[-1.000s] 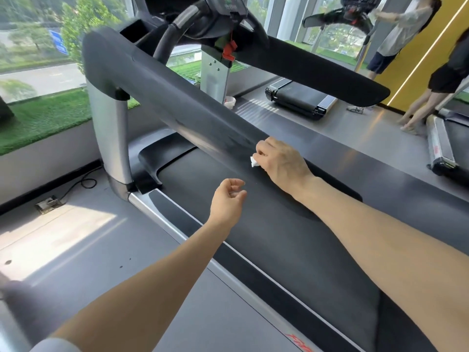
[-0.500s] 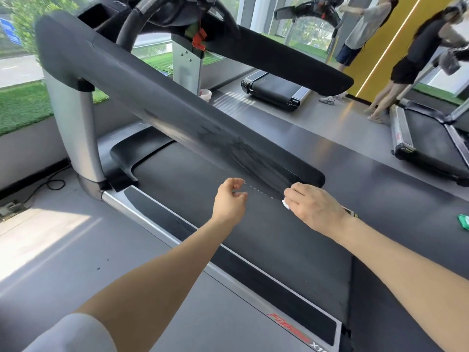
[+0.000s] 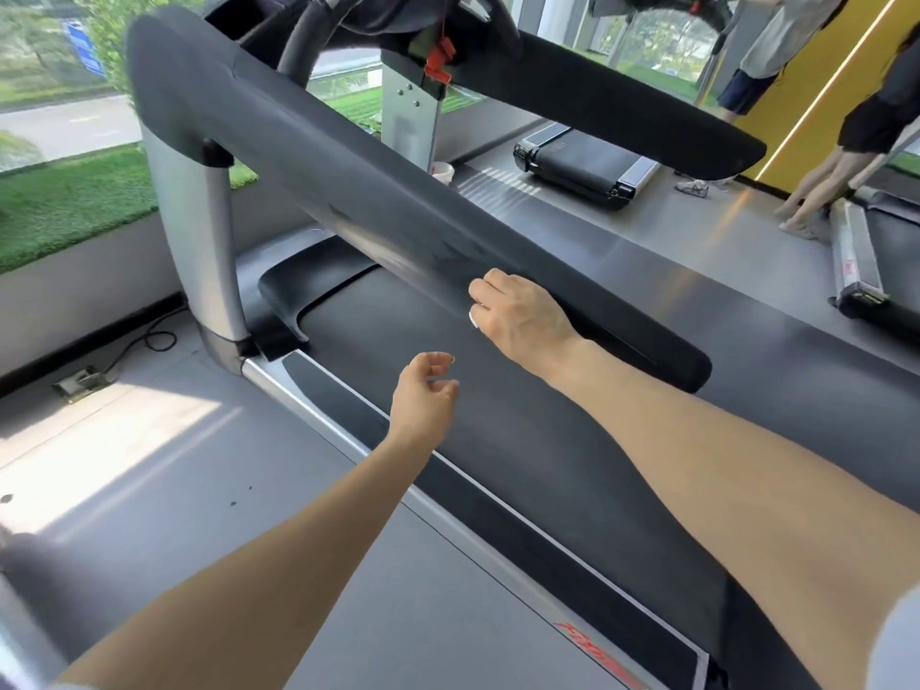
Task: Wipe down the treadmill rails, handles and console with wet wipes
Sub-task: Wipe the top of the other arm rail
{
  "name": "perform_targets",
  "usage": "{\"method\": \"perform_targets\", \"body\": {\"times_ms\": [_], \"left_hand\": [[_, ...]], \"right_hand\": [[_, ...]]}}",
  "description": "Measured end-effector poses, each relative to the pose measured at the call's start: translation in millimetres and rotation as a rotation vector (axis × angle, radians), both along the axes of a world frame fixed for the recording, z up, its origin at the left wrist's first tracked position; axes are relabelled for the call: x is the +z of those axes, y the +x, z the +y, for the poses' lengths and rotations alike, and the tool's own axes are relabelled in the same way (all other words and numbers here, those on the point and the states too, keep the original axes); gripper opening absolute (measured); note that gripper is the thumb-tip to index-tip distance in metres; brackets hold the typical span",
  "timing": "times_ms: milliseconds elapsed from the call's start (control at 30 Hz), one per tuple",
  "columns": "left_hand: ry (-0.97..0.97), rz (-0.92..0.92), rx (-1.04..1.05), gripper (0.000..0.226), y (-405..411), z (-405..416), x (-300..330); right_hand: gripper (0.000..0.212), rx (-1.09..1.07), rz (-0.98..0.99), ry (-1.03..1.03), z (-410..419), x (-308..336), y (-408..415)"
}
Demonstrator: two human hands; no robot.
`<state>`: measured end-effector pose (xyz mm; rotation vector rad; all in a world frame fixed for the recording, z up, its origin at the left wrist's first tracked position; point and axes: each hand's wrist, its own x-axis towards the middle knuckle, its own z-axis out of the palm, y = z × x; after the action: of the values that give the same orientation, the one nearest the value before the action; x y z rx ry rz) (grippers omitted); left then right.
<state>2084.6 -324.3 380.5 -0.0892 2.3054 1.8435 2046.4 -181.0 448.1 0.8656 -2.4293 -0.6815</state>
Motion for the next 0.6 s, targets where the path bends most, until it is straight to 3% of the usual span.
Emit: {"method": "perform_targets", "body": {"times_ms": [400,600], "left_hand": [[-0.033,0.018,-0.033,0.027,18.8,27.6,8.1],[-0.025,0.031,-0.015,0.027,53.5,69.0,22.4]], "right_hand": [[0.027,0.115,-0.163,0.123,47.4,-19.3,53.2],[0.032,0.213,-0.044,0.051,101.3,-14.7,93.1]]}}
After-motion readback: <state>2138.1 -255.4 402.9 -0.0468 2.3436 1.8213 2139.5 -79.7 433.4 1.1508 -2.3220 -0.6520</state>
